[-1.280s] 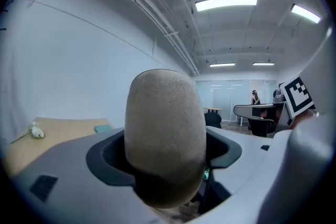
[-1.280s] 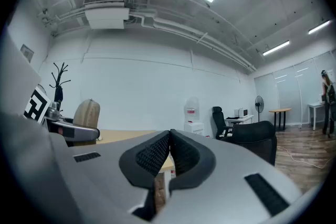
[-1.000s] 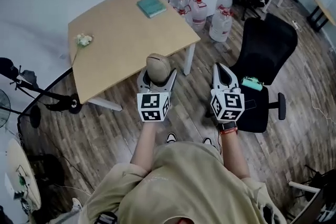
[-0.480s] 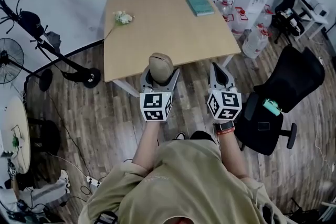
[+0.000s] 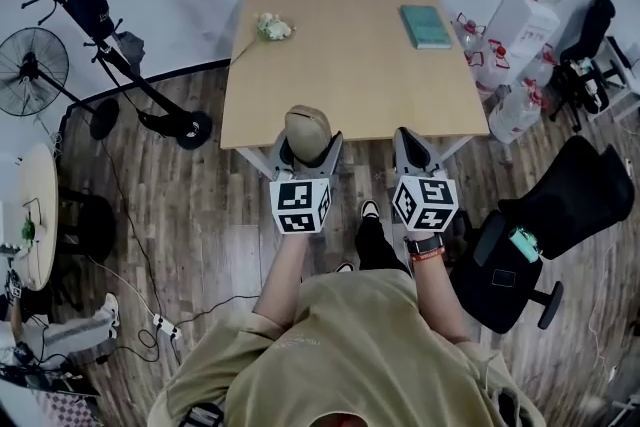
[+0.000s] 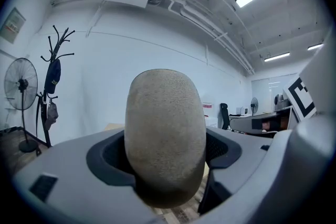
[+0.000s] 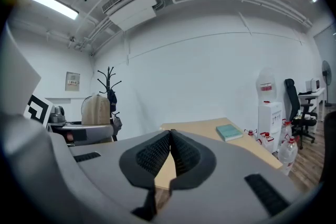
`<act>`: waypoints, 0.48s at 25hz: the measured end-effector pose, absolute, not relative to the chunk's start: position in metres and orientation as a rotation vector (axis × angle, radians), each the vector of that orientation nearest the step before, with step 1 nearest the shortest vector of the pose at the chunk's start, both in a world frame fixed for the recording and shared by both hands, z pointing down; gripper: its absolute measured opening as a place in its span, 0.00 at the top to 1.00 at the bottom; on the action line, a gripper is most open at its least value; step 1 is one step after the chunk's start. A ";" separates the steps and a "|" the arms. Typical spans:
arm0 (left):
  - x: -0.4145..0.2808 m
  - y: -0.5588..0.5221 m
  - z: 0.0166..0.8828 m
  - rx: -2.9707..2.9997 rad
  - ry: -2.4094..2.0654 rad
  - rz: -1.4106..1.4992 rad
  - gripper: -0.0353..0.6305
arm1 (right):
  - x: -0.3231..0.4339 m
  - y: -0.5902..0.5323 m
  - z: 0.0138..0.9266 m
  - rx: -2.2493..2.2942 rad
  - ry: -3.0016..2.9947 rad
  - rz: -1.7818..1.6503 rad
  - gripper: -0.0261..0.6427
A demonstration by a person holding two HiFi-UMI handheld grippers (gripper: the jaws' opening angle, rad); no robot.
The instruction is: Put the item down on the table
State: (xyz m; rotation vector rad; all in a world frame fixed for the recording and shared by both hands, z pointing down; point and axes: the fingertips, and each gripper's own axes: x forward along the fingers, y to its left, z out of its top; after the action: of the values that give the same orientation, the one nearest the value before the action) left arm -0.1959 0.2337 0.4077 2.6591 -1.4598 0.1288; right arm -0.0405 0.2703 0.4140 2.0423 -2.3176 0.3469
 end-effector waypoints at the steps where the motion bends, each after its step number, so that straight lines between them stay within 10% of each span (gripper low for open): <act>1: -0.195 0.225 0.408 2.658 -1.475 0.134 0.39 | -0.040 0.259 0.415 2.030 -2.323 0.350 0.95; 12: -0.153 0.105 0.408 2.586 -1.621 0.177 0.39 | 0.011 0.119 0.413 1.923 -2.378 0.356 0.96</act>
State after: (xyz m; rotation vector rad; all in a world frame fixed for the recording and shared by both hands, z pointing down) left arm -0.1525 0.1049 0.4080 2.5865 -1.6206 0.1768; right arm 0.0112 0.1192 0.4129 1.9228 -2.3785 0.3560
